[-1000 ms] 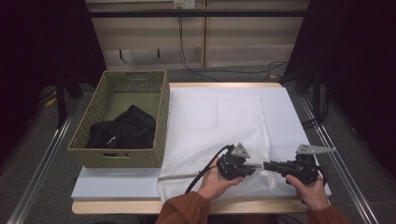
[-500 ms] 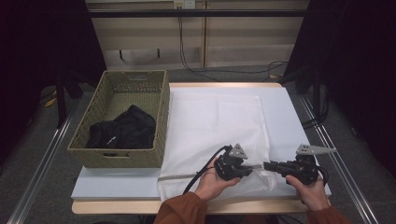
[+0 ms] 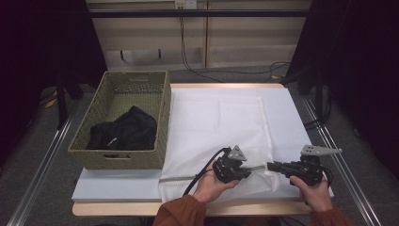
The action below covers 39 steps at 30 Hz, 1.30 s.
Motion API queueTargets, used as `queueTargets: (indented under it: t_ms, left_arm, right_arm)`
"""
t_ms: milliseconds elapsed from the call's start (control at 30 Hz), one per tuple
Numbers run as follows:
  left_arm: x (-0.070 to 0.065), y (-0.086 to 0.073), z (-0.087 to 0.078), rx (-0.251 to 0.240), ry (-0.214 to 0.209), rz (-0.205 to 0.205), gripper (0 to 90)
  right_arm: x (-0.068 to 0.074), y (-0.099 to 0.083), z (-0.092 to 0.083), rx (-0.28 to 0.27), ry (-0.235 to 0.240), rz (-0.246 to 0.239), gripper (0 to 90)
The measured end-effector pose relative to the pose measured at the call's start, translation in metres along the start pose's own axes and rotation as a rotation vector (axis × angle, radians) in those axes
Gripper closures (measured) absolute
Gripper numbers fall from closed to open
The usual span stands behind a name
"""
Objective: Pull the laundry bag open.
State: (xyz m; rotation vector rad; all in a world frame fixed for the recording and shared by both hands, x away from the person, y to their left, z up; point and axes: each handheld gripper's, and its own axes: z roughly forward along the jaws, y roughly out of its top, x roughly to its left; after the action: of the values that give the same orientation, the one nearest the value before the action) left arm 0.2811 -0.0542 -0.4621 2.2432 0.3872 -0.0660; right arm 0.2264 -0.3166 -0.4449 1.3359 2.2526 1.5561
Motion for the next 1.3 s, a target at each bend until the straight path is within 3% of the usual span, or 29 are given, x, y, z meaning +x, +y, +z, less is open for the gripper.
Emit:
queueTargets:
  t_ms: [133,233,333,433,500,733,800,900,1000,1033,1133,1200,1300]
  left_arm:
    - [0.002,-0.001,-0.001,-0.005,0.004,-0.012,86.7]
    - [0.001,0.0,-0.003,0.019,0.014,-0.006,86.8]
    - [0.002,-0.002,-0.003,-0.014,0.01,-0.011,86.7]
    - [0.003,-0.001,-0.004,-0.016,0.006,-0.009,86.7]
    - [0.003,-0.001,-0.005,0.016,0.017,-0.006,86.7]
    - [0.006,-0.007,-0.008,-0.002,0.012,-0.018,86.7]
    - [0.007,-0.007,-0.009,0.014,0.012,0.0,86.7]
    - [0.01,-0.008,-0.013,0.041,0.029,-0.009,86.7]
    - [0.012,-0.012,-0.013,0.015,0.023,-0.032,86.7]
    - [0.012,-0.012,-0.014,0.032,0.031,-0.024,86.7]
    - [0.012,-0.014,-0.012,0.019,0.027,-0.027,86.7]
    - [0.014,-0.013,-0.016,0.047,0.035,-0.022,86.7]
    - [0.014,-0.014,-0.016,0.021,0.033,-0.03,86.7]
  right_arm:
    - [0.002,0.001,0.0,-0.003,-0.001,-0.004,87.0]
    - [0.002,0.001,0.0,-0.005,-0.005,-0.006,87.0]
    - [0.002,0.001,-0.001,-0.006,-0.007,-0.005,87.0]
    - [0.001,0.003,-0.004,-0.018,-0.021,-0.018,87.0]
    - [0.001,0.002,-0.004,-0.015,-0.018,-0.012,87.0]
    - [0.001,0.002,-0.003,-0.017,-0.013,-0.007,87.1]
    - [0.002,0.002,-0.002,-0.017,-0.004,-0.009,87.0]
    - [0.002,0.003,-0.002,-0.017,-0.009,-0.016,87.0]
    - [0.0,0.002,-0.002,-0.019,-0.009,-0.009,87.1]
    - [0.0,0.002,-0.001,-0.014,-0.001,-0.003,87.0]
    - [0.001,0.002,0.0,-0.009,-0.002,-0.015,87.0]
    - [0.001,0.002,-0.001,-0.015,-0.011,-0.011,87.1]
    - [0.0,0.002,-0.003,-0.019,-0.015,-0.011,87.1]
